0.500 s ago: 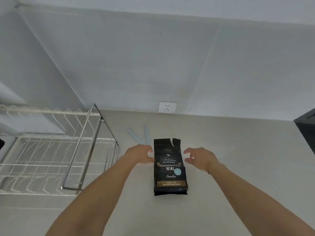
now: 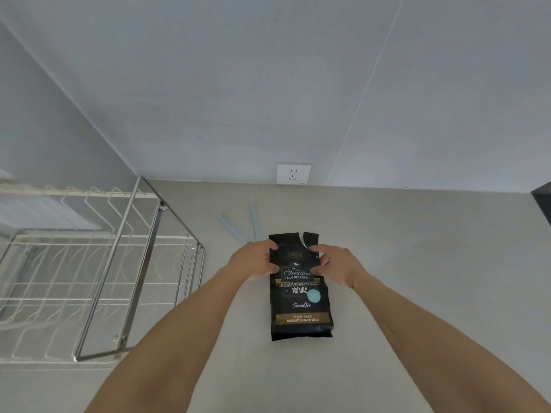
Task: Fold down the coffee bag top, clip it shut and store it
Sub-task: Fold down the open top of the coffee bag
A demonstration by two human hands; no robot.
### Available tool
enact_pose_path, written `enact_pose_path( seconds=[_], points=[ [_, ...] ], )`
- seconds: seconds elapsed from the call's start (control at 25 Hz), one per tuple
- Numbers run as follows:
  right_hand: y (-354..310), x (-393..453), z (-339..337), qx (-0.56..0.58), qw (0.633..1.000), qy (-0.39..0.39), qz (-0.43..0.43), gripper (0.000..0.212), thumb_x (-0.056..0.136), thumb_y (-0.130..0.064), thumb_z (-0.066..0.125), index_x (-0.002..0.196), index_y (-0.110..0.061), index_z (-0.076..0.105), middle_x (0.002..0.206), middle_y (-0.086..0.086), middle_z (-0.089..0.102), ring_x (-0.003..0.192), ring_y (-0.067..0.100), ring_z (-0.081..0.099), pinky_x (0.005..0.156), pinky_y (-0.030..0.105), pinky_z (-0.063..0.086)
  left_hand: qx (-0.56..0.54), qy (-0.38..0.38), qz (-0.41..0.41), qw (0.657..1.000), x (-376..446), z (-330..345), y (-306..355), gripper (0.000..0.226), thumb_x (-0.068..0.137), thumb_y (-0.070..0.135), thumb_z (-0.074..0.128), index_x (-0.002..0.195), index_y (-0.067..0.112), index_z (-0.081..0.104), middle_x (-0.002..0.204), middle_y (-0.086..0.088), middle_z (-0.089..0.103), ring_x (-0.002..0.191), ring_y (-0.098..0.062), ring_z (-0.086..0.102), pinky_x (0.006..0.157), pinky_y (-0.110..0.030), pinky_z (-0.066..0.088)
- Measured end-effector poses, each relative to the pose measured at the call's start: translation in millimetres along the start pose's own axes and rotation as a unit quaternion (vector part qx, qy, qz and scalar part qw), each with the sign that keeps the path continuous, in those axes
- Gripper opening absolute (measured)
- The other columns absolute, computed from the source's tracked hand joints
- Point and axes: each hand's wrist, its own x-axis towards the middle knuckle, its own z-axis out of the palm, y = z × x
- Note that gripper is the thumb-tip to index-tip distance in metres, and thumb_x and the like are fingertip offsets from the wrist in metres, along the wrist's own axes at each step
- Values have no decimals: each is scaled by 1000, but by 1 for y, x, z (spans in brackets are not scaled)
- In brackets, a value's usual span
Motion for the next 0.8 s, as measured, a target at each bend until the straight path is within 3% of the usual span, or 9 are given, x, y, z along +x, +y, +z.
enact_pose_path(
  seconds=[0.2,0.36,0.48,0.64,0.8],
  points=[
    [1,-20,3,231,971,59,0,44,83,-11,72,124,-17,59,94,9,65,93,26,62,74,27,55,-216,61,-2,974,-19,8,4,46,78,13,77,120,20,58,86,1,62,81,-17,61,66,-25,48],
    [-4,-59,15,297,947,116,-38,36,87,-16,68,121,-21,57,104,5,64,98,25,64,74,31,59,-348,122,22,929,-61,17,12,37,82,5,73,113,22,62,89,-2,59,91,-26,65,76,-36,58],
    [-2,-98,27,320,935,140,-64,36,87,-13,68,120,-26,57,108,5,69,96,24,68,81,41,61,-398,135,63,905,-101,29,15,33,85,5,71,112,23,62,93,-1,62,93,-24,67,76,-42,61],
    [8,-157,51,373,912,140,-97,39,84,-6,71,113,-31,64,100,5,74,91,20,71,68,27,61,-386,149,87,906,-152,55,9,38,83,6,73,108,34,64,98,-2,67,90,-21,68,73,-35,62],
    [15,-191,75,384,902,165,-106,46,76,2,75,105,-34,71,93,-3,75,77,20,68,69,22,58,-405,178,95,892,-185,78,-2,47,80,0,75,103,41,68,94,3,70,85,-19,68,73,-29,60]
  ],
)
